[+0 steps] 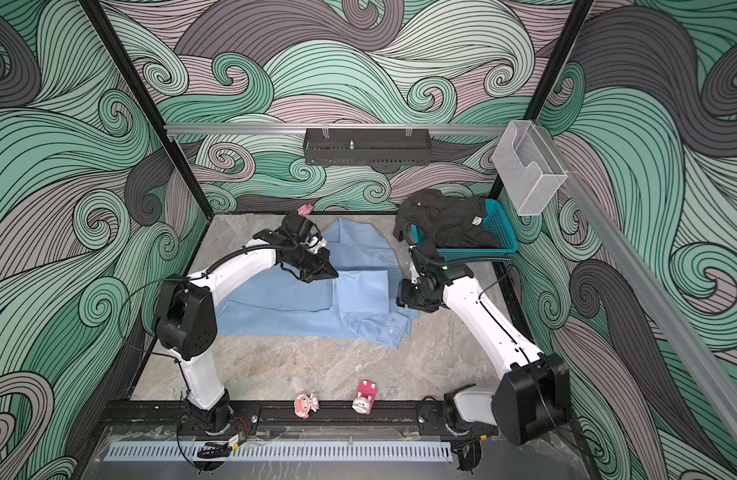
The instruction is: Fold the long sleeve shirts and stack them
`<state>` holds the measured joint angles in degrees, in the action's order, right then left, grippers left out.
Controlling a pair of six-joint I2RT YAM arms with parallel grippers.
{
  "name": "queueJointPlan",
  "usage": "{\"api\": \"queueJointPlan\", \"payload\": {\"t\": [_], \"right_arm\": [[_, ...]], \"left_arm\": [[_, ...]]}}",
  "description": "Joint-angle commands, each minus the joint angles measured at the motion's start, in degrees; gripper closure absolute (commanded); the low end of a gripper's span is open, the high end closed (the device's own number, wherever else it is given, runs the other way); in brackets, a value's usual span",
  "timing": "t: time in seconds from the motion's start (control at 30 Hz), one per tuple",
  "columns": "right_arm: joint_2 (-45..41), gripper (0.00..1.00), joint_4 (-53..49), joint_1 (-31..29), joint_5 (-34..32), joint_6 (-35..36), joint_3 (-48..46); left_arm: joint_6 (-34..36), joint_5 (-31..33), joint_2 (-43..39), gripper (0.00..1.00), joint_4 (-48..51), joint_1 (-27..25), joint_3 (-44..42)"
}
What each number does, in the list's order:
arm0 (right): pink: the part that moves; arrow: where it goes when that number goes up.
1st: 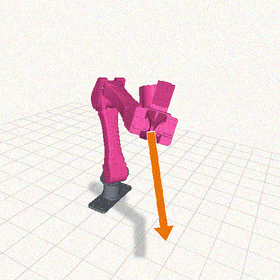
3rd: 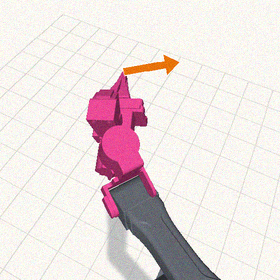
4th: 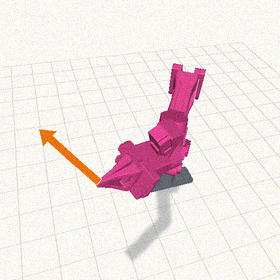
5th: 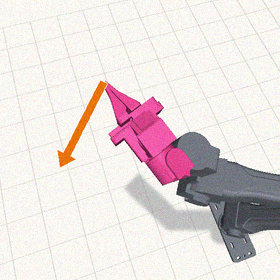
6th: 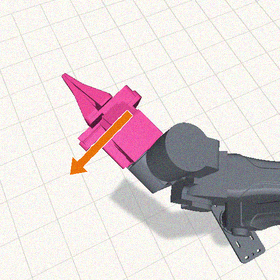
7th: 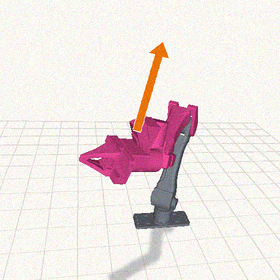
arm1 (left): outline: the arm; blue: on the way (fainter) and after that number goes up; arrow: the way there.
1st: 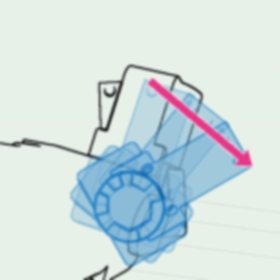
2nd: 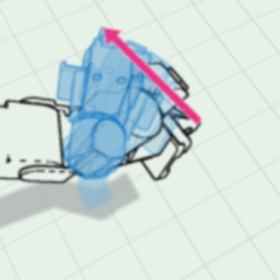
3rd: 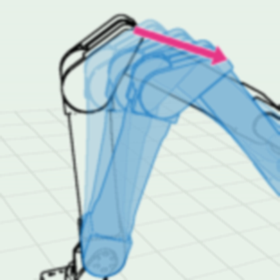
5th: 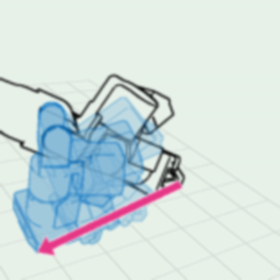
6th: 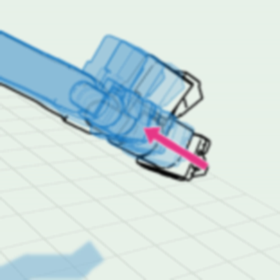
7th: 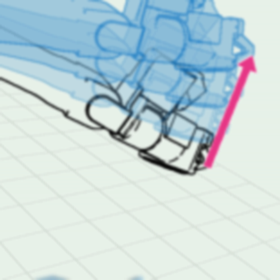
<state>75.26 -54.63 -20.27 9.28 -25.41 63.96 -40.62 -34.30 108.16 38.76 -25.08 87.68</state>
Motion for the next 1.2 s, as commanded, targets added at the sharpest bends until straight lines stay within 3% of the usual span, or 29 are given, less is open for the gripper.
{"api": "queueJointPlan", "payload": {"t": [0.0, 0.1, 0.17, 0.33, 0.53, 0.7, 1.0, 1.17], "right_arm": [[-0.4, 0.44, 0.3, -0.8, 1.4, 1.0, -1.6], [0.2, 0.44, 0.9, -2.5, 2.2, 1.5, -2.7], [0.7, 0.44, 1.2, -4.8, 1.9, 2.0, -3.3], [2.0, 0.43, 2.0, -12.9, -2.4, 3.8, -3.9], [9.4, 0.41, 4.0, -25.0, -12.6, 8.4, -1.1], [19.2, 0.39, 4.9, -30.7, -16.3, 11.1, 4.4], [31.5, 0.38, 4.5, -31.5, -20.4, 12.0, 12.0], [34.6, 0.49, 4.2, -31.6, -17.7, 12.1, 14.2]], "left_arm": [[-2.9, 0.5, 3.8, 1.00, -1.3, 2.6, 3.8], [-2.6, 1.9, 7.6, 0.87, 0.7, 4.0, 7.1], [-2.4, 2.7, 9.2, 0.65, 1.9, 4.7, 8.8], [-1.9, 2.3, 8.2, 0.49, 3.0, 6.2, 8.8], [-0.6, 1.1, -0.4, 0.47, 3.3, 9.9, 1.2], [2.2, -0.1, -9.2, 0.47, 5.3, 15.6, -6.7], [10.2, -1.6, -20.0, 0.47, 12.9, 26.4, -13.8], [13.0, -2.8, -22.4, 0.47, 15.6, 29.7, -15.1]]}}
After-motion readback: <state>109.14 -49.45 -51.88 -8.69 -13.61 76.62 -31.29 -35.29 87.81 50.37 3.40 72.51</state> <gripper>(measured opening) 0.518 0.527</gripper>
